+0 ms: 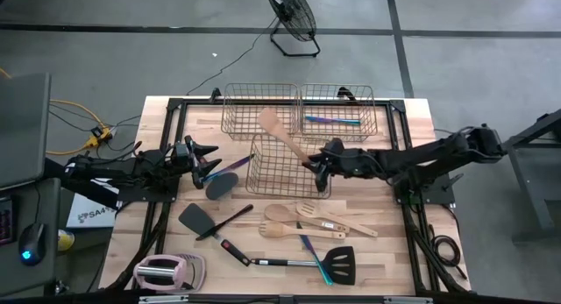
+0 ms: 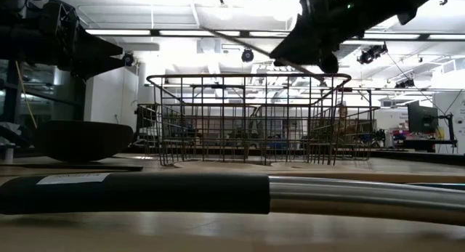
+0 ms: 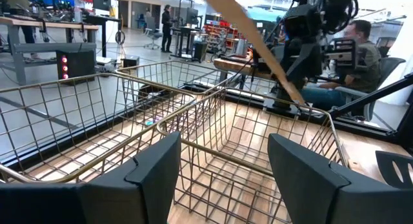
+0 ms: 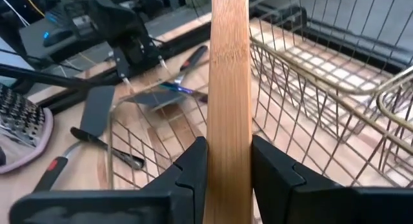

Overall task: Pick & Place Kitchen Items
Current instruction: Put the wooden spatula into the bottom wire basket

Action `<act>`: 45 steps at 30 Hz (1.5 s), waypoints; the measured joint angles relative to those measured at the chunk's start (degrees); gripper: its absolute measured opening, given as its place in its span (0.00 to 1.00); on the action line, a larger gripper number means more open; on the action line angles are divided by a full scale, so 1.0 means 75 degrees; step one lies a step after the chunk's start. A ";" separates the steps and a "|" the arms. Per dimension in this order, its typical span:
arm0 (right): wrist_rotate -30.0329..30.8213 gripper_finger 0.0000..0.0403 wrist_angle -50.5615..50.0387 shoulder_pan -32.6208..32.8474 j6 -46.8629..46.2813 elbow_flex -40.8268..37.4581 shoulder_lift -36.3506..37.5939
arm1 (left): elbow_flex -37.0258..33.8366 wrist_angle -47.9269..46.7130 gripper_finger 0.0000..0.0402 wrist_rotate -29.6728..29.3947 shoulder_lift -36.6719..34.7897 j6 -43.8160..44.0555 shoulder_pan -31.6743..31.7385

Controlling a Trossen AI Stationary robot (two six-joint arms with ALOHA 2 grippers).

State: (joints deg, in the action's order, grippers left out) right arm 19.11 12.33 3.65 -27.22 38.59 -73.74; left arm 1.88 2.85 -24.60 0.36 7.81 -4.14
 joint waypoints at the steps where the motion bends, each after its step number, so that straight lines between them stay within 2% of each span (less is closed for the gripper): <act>1: -0.0073 0.21 0.0008 -0.0042 -0.0003 0.0000 -0.0081 | -0.0001 0.0000 0.57 0.0000 0.0000 -0.0001 0.0000; 9: -0.0886 0.21 -0.0006 -0.0416 -0.0340 -0.0003 -0.0588 | -0.0001 0.0000 0.57 0.0000 -0.0002 -0.0001 0.0000; 20: -0.2392 0.21 -0.0358 -0.0984 -0.0400 -0.0003 -0.0623 | 0.0002 0.0000 0.57 0.0000 0.0000 0.0000 0.0000; 24: -0.2453 0.21 -0.0760 -0.1108 -0.0427 -0.0004 -0.0623 | -0.0001 0.0000 0.57 0.0000 -0.0003 -0.0002 0.0000; 35: -0.2596 0.21 -0.0688 -0.1203 -0.0597 -0.0005 -0.0623 | 0.0000 0.0000 0.57 0.0000 0.0000 -0.0001 0.0000; 45: -0.2147 0.22 -0.0468 -0.1043 -0.1008 -0.0003 -0.0617 | 0.0000 -0.0001 0.57 0.0000 -0.0002 0.0000 0.0000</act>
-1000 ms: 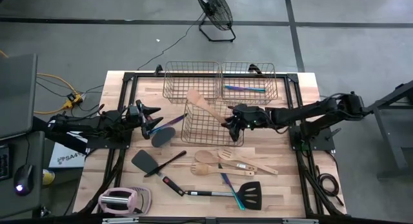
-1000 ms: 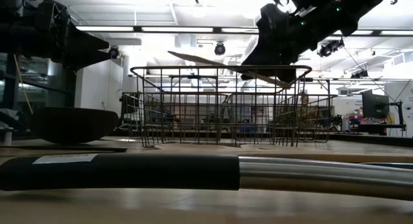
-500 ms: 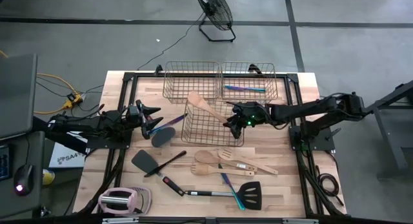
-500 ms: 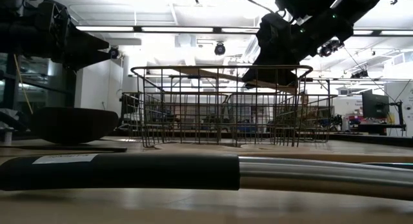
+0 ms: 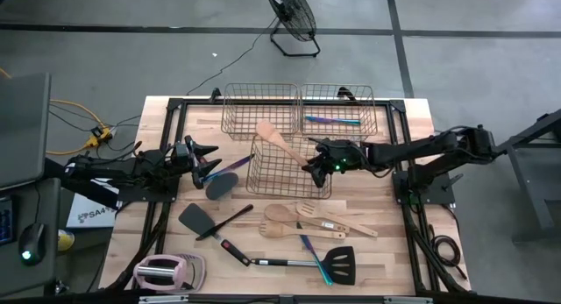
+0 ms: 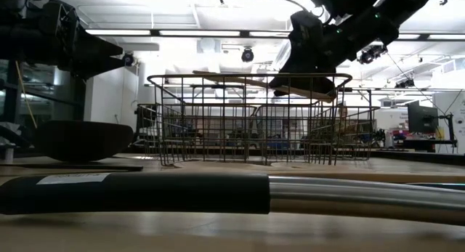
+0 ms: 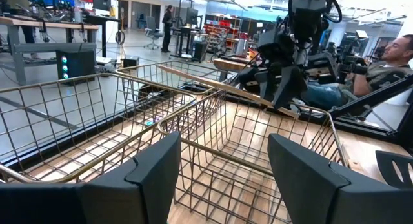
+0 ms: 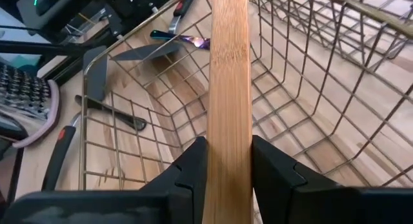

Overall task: Pick & Place Kitchen Items
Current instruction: Put the wooden spatula into the bottom wire basket

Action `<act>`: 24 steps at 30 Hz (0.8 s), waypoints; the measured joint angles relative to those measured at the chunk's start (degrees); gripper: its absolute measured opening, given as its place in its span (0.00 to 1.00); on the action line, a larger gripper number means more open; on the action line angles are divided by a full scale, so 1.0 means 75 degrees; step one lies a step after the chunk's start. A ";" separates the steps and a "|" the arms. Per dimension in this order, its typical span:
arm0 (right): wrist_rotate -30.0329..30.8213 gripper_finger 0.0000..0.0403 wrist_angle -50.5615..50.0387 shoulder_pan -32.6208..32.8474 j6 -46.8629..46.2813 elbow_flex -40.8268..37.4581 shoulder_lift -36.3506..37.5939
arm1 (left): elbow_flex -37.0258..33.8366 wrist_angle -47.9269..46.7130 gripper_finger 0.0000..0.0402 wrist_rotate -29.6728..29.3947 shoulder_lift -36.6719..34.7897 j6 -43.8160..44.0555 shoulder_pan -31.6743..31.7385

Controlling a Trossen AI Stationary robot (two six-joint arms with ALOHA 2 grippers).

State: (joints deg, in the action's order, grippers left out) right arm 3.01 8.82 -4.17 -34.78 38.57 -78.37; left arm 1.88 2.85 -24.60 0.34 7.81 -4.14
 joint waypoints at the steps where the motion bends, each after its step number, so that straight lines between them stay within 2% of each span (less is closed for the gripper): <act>1: 0.0007 0.22 0.0003 0.0035 -0.0022 0.0000 0.0000 | -0.0001 -0.0002 0.57 0.0000 0.0002 -0.0003 0.0000; 12: 0.1007 0.22 -0.0057 0.0652 -0.0574 0.0003 -0.0421 | 0.0000 0.0001 0.57 0.0000 0.0001 0.0000 0.0000; 24: 0.0979 0.23 -0.0220 0.0671 -0.0741 0.0003 -0.0466 | -0.0001 0.0001 0.57 0.0000 0.0000 0.0000 0.0000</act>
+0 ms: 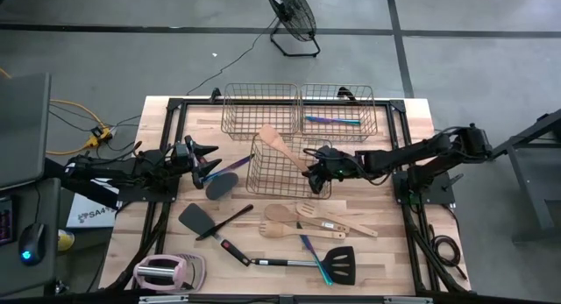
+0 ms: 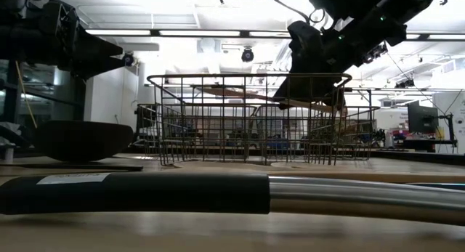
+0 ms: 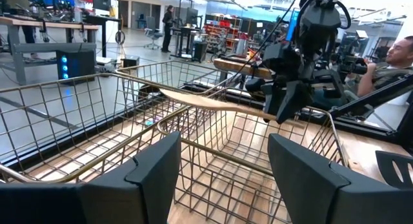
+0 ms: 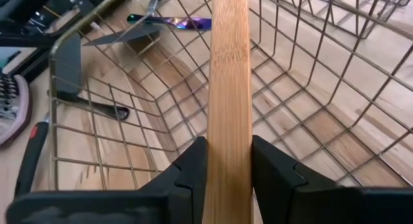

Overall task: Pick & Place Kitchen Items
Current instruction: Put the wooden spatula into the bottom wire basket

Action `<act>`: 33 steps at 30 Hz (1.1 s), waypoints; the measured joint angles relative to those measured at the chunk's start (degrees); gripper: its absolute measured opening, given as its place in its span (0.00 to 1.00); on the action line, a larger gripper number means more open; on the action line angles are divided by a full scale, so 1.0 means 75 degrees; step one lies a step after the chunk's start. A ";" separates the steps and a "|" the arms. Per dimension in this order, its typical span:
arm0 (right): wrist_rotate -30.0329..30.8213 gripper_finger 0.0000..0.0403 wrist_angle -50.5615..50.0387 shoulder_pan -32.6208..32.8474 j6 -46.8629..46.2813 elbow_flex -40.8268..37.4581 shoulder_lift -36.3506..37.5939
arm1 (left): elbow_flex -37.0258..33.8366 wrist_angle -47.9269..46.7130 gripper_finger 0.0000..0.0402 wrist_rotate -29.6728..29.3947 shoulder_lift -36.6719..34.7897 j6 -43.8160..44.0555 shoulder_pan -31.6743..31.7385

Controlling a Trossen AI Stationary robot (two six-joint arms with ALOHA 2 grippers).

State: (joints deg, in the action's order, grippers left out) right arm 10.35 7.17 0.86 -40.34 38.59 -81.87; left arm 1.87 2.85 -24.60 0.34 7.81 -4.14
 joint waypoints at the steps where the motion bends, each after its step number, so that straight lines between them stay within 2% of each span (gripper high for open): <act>1: -0.0010 0.23 -0.0012 0.0000 0.0012 0.0000 0.0000 | -0.0001 -0.0002 0.57 0.0000 0.0000 0.0000 0.0000; 6: -0.0383 0.23 -0.0036 -0.0023 0.0154 0.0000 0.0000 | 0.0000 -0.0002 0.57 0.0000 -0.0001 -0.0003 0.0000; 23: -0.0422 0.23 -0.0141 -0.0048 0.0829 0.0003 0.0000 | 0.0001 -0.0002 0.57 0.0000 0.0002 -0.0001 0.0000; 33: -0.0394 0.36 -0.0127 -0.0073 0.1206 0.0003 0.0000 | -0.0001 0.0000 0.57 0.0000 0.0002 0.0000 0.0000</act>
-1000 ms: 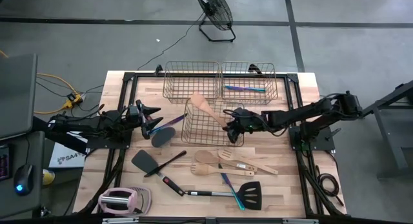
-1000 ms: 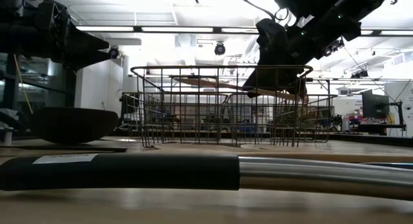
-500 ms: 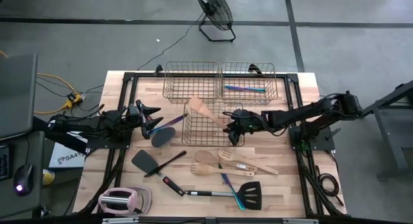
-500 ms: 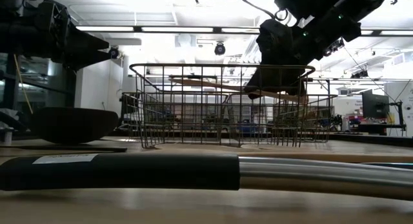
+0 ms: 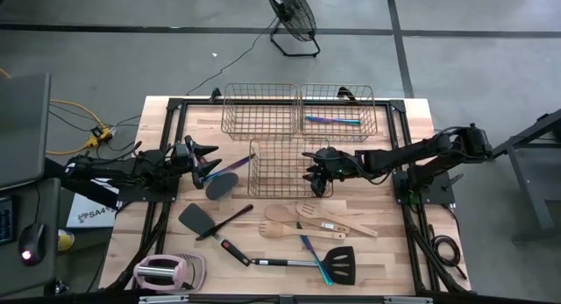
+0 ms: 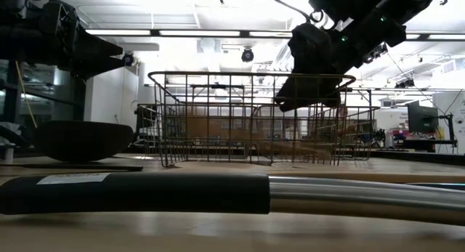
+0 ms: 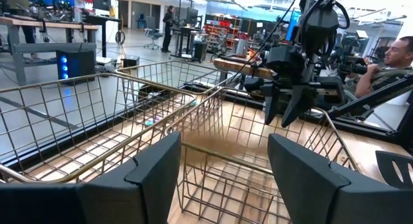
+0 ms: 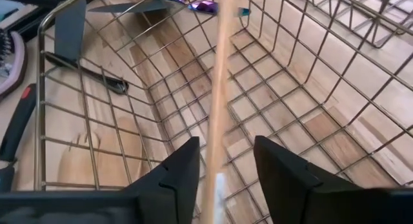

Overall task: Pick & Place Kitchen Items
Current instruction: Put the wooden spatula into the bottom wire basket, then put the blue table knife into the top right wire basket

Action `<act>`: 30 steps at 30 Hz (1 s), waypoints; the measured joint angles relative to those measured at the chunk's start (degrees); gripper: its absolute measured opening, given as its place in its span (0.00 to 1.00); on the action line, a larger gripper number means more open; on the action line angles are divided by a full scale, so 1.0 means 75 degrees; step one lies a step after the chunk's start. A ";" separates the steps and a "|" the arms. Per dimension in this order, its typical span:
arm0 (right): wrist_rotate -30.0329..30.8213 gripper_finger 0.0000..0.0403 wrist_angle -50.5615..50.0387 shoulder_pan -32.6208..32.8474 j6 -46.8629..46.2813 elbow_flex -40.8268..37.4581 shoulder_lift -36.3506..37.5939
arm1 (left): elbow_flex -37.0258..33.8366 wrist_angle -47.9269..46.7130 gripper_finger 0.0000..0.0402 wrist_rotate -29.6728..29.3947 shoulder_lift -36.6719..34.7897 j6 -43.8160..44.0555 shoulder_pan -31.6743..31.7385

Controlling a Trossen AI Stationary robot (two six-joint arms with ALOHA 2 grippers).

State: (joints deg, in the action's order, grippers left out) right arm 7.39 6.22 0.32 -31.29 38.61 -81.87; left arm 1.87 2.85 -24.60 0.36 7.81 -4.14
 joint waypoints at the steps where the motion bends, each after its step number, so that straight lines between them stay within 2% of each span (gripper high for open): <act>1: -0.0002 0.38 0.0006 0.0000 0.0012 0.0000 0.0000 | 0.0001 -0.0001 0.57 0.0000 -0.0001 0.0000 0.0000; 8: 0.0225 0.45 0.0009 -0.0015 0.0026 0.0000 0.0003 | 0.0002 -0.0002 0.57 0.0000 -0.0002 -0.0001 0.0000; 14: 0.0078 0.46 0.0004 -0.0157 -0.0002 -0.0006 0.0288 | 0.0001 0.0000 0.57 0.0000 -0.0002 -0.0001 0.0000; 30: -0.0273 0.47 -0.0451 -0.0150 -0.0278 -0.0006 0.2392 | 0.0001 -0.0001 0.57 0.0000 -0.0002 -0.0002 0.0000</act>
State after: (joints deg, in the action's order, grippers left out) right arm 5.35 2.84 -0.81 -33.37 38.57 -63.93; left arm 1.88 2.85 -24.60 0.34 7.80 -4.14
